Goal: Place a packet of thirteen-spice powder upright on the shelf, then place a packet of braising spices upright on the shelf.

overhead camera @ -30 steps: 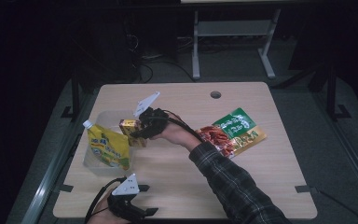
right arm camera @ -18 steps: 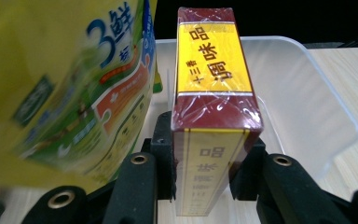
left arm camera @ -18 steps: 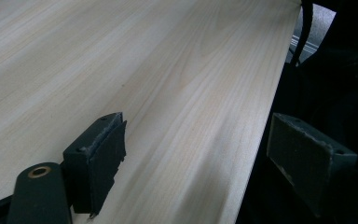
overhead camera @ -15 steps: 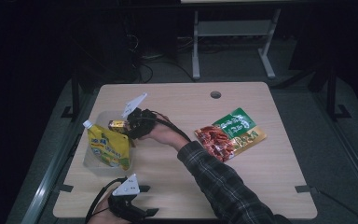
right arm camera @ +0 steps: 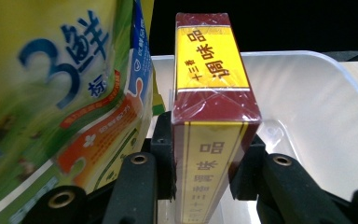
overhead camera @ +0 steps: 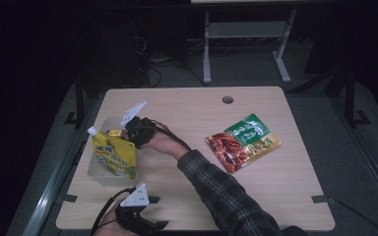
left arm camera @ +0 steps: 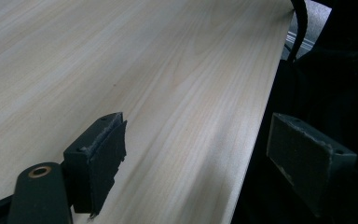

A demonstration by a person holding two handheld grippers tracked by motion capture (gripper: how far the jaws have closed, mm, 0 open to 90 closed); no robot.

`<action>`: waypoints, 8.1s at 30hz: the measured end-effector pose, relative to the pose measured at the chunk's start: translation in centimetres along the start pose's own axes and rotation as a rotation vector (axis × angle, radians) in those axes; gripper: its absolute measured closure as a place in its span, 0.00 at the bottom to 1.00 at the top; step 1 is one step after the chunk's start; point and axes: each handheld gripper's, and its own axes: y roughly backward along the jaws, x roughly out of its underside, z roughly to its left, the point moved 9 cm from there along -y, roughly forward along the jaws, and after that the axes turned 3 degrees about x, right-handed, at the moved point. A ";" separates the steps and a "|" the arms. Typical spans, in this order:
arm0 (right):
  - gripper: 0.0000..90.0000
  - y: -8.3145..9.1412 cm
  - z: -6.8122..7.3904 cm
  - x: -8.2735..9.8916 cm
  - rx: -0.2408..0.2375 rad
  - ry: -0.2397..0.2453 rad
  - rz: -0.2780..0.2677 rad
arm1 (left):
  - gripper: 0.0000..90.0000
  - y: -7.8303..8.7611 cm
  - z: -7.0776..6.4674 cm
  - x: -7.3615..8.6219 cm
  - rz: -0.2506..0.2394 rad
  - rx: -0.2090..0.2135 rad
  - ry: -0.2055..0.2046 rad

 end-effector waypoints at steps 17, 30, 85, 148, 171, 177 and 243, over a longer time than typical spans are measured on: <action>0.62 -1.2 0.3 0.8 -0.006 -0.009 -0.003 | 0.21 -0.1 -0.1 0.0 -0.001 0.004 0.003; 0.51 4.2 0.1 2.2 0.029 -0.056 -0.018 | 0.21 -0.2 0.1 -0.3 -0.008 0.006 0.016; 1.00 30.6 -12.7 30.7 0.709 -0.656 0.149 | 0.21 -1.2 2.1 -2.0 -0.032 -0.029 0.020; 1.00 19.7 -1.4 26.2 0.347 -0.314 0.303 | 0.21 -0.3 2.2 -2.5 -0.082 -0.063 0.019; 0.36 25.3 5.4 26.8 0.383 -0.463 0.119 | 0.17 -4.5 4.8 -7.2 -0.040 -0.083 0.019; 0.28 25.9 7.0 27.5 0.398 -0.458 0.122 | 0.16 -6.3 6.4 -8.0 -0.020 -0.100 0.027; 0.21 26.2 7.4 26.4 0.378 -0.496 0.031 | 1.00 -1.8 7.0 -12.9 -0.207 -0.115 0.082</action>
